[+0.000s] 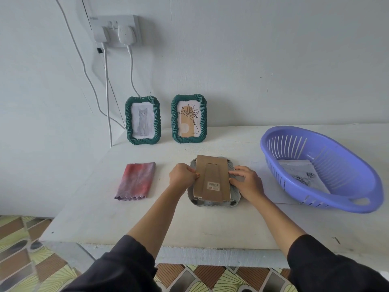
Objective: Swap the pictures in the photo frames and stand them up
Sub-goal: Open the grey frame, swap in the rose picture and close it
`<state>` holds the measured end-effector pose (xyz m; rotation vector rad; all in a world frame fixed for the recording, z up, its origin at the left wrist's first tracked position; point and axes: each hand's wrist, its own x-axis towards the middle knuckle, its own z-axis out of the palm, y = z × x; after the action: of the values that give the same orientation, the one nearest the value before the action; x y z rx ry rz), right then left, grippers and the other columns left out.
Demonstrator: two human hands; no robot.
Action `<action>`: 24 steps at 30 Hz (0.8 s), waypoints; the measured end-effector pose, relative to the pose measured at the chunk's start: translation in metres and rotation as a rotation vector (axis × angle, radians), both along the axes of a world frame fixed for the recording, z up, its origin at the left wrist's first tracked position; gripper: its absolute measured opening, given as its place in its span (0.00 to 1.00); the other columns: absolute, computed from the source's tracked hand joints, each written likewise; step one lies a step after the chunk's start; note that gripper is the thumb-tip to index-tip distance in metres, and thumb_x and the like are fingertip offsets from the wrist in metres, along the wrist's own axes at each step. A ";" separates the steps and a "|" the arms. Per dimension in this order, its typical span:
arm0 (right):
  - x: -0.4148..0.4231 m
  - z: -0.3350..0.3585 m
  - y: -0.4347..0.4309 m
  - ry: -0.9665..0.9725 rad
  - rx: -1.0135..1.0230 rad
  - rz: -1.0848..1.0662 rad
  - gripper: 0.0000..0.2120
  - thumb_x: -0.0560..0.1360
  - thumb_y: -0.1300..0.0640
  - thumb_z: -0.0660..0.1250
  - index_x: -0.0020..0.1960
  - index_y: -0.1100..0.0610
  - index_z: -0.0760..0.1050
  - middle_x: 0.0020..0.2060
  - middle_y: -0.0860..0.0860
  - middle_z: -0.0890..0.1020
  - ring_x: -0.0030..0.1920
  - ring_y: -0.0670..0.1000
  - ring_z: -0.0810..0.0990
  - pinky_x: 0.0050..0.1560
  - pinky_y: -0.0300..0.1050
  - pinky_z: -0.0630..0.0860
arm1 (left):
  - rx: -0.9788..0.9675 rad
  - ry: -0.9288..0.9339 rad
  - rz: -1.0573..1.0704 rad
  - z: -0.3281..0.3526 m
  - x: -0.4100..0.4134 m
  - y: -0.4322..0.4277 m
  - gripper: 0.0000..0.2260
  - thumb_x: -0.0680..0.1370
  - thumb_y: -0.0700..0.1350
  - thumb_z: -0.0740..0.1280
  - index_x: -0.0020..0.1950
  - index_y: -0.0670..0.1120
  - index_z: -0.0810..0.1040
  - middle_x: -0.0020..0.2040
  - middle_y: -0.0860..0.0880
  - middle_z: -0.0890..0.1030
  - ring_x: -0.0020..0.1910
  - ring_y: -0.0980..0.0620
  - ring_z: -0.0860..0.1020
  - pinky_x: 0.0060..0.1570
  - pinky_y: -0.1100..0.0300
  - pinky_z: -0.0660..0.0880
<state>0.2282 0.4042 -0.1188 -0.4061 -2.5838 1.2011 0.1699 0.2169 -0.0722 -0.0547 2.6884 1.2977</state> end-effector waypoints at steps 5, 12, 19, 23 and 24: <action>0.001 0.002 0.000 -0.005 -0.026 -0.008 0.12 0.71 0.55 0.71 0.54 0.52 0.82 0.62 0.49 0.77 0.63 0.51 0.74 0.62 0.45 0.68 | 0.023 0.016 0.015 0.003 0.000 -0.001 0.06 0.72 0.42 0.72 0.36 0.47 0.78 0.42 0.46 0.79 0.45 0.46 0.77 0.50 0.52 0.76; 0.002 0.002 0.000 -0.001 -0.002 0.007 0.11 0.72 0.54 0.70 0.53 0.51 0.82 0.62 0.50 0.77 0.61 0.51 0.75 0.60 0.45 0.69 | 0.255 -0.104 0.028 0.015 -0.002 -0.002 0.04 0.74 0.36 0.68 0.39 0.39 0.79 0.37 0.45 0.77 0.38 0.48 0.74 0.36 0.61 0.71; 0.003 0.002 -0.003 0.001 0.030 0.015 0.09 0.72 0.55 0.69 0.51 0.50 0.83 0.61 0.49 0.77 0.62 0.50 0.73 0.62 0.44 0.68 | 0.391 -0.012 0.263 0.033 -0.024 -0.042 0.07 0.74 0.32 0.65 0.49 0.31 0.79 0.42 0.39 0.80 0.43 0.47 0.76 0.40 0.57 0.74; 0.003 0.002 -0.003 -0.002 0.052 0.014 0.09 0.72 0.54 0.69 0.51 0.49 0.83 0.61 0.49 0.77 0.62 0.51 0.73 0.61 0.44 0.68 | 0.195 -0.040 0.407 0.024 -0.036 -0.077 0.13 0.74 0.36 0.65 0.57 0.32 0.75 0.54 0.35 0.80 0.53 0.39 0.79 0.41 0.57 0.70; 0.003 0.002 -0.004 -0.004 0.057 0.014 0.09 0.72 0.54 0.69 0.52 0.49 0.83 0.61 0.49 0.77 0.62 0.51 0.73 0.61 0.44 0.68 | 0.148 -0.051 0.404 0.022 -0.036 -0.080 0.14 0.75 0.37 0.64 0.59 0.32 0.74 0.55 0.35 0.79 0.55 0.38 0.78 0.42 0.56 0.70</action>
<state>0.2312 0.4006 -0.1165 -0.3798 -2.6213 1.1288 0.1342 0.1374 -0.0506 -0.6320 2.6148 1.5701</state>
